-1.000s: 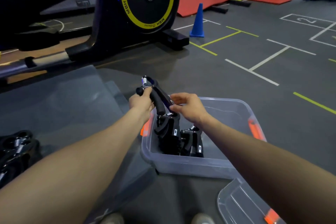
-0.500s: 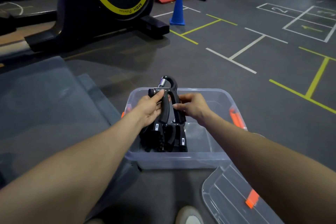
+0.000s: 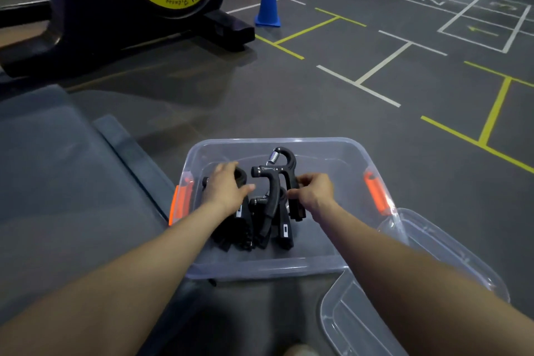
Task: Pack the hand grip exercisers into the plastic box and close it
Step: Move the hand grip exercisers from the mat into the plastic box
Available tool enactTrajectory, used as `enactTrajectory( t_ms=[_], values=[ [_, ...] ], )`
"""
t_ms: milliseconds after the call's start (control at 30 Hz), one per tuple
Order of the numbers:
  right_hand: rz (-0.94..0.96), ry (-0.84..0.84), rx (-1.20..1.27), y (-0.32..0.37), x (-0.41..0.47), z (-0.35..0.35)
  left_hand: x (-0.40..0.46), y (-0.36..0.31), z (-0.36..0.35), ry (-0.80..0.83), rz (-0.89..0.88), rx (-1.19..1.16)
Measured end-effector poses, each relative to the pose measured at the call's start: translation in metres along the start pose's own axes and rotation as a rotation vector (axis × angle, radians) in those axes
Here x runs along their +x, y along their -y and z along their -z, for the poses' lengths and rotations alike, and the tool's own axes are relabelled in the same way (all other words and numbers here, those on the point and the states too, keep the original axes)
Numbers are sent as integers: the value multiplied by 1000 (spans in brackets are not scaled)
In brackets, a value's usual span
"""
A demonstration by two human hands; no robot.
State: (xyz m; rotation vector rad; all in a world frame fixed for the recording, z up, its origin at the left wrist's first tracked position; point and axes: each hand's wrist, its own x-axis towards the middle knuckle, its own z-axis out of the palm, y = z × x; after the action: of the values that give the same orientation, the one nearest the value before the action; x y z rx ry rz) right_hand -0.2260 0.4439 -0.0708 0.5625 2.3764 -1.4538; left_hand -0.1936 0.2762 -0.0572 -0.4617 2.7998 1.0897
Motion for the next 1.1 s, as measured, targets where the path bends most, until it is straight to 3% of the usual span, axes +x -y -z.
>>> enactTrajectory(
  t_ms=[67,233,533,833,1100],
  values=[
    [-69,-26,-17,-11,7,-5,1,7,-4,56,-90,145],
    [-189,-65,-30,-25,14,-15,8,21,-18,215,-96,292],
    [-245,-85,-3,-34,27,-39,22,30,-17,373,-73,327],
    [-202,26,-71,-36,28,-40,24,32,-15,413,-82,335],
    [-206,-1,-78,-35,30,-47,23,31,-14,433,-84,354]
  ],
)
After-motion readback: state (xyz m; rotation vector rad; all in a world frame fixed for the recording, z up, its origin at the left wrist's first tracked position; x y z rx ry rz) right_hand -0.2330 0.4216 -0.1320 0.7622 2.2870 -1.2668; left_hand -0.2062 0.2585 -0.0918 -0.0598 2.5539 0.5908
